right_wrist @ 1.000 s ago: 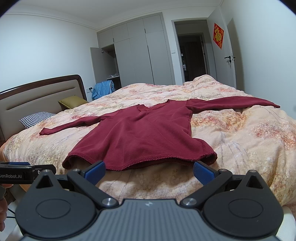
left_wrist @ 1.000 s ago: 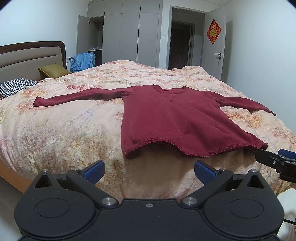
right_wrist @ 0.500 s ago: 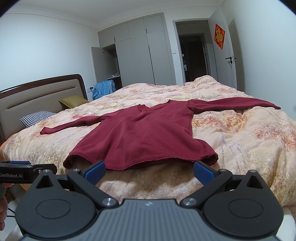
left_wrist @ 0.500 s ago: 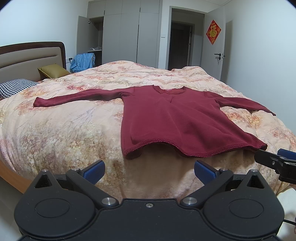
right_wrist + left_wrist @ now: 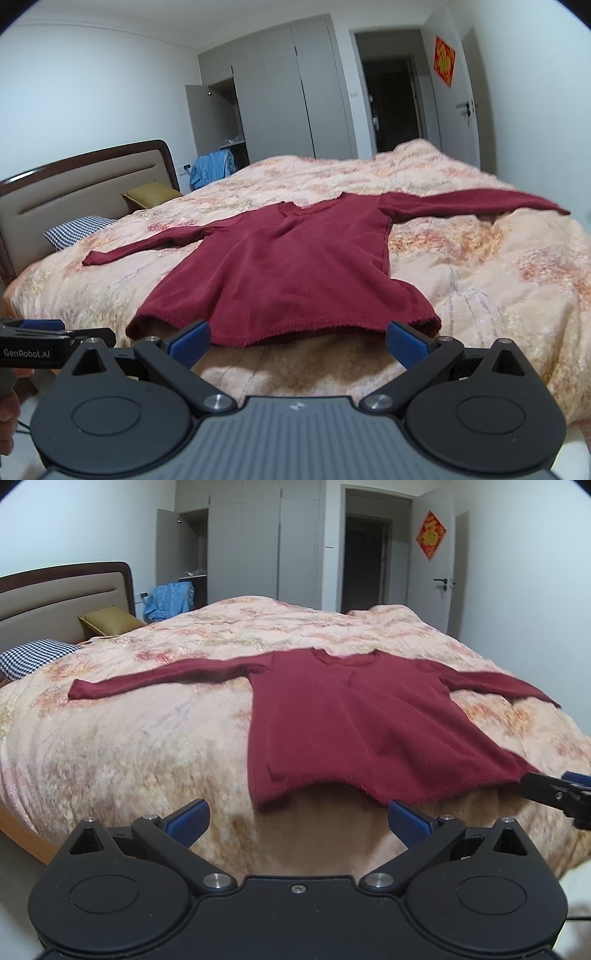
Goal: Fold small clothes
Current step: 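Grasp the cuff of the sleeve nearest the right tool with the right tool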
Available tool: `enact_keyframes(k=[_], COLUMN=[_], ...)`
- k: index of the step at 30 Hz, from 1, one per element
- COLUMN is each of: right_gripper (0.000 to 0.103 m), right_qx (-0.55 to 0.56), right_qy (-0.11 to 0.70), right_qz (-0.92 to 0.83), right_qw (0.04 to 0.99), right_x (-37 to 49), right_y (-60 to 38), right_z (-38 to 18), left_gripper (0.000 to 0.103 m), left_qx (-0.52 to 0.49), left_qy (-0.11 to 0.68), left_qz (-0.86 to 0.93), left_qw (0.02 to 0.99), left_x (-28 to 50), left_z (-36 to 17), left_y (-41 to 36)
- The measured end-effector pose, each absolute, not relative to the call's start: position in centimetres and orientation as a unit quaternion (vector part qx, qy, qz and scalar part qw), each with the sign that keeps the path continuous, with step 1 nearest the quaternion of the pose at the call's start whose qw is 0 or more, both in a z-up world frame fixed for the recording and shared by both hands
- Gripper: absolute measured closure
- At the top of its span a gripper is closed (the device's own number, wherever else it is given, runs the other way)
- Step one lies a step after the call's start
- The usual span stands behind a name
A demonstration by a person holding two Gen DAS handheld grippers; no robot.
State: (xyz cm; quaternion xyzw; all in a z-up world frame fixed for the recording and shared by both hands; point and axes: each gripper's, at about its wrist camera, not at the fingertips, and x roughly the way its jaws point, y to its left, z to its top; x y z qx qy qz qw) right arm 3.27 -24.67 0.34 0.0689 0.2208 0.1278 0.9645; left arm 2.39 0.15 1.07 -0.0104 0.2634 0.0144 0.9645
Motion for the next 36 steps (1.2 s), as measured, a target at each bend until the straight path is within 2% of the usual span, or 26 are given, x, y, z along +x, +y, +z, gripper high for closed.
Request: enact_keyframes(k=[11,17,22,27,31,36], right_gripper=[0.0,0.0,0.0,0.0,0.0,0.0], right_qx=[0.109,0.114,0.11,0.069,0.087,0.135], right_qy=[0.299,0.314,0.297,0.235,0.202,0.199], right_qz=[0.055,0.029,0.004,-0.03,-0.042,-0.055], right_qw=[0.946,0.942,0.949,0.969,0.975,0.969], right_x=[11.9,15.9,19.1,21.8,24.2,28.2], right_y=[-27.9,-30.2,-33.0,-36.2,-40.0,-45.6], right_z=[2.9,3.2,4.3,5.1,4.9,3.9], left_gripper=[0.001,0.001,0.001,0.001,0.001,0.001], left_qx=[-0.008,0.025,0.035,0.02,0.008,0.008], left_qy=[0.271,0.247,0.235,0.215,0.22,0.244], left_qz=[0.077,0.084,0.076,0.05,0.015,-0.015], left_qw=[0.96,0.965,0.969,0.975,0.975,0.97], left_x=[9.6,14.4,19.4,24.6,28.7,33.8], left_z=[5.9,8.8,10.4,11.0,9.8,7.3], left_y=[0.7,0.0,-1.8,-4.7,-7.7,-11.7])
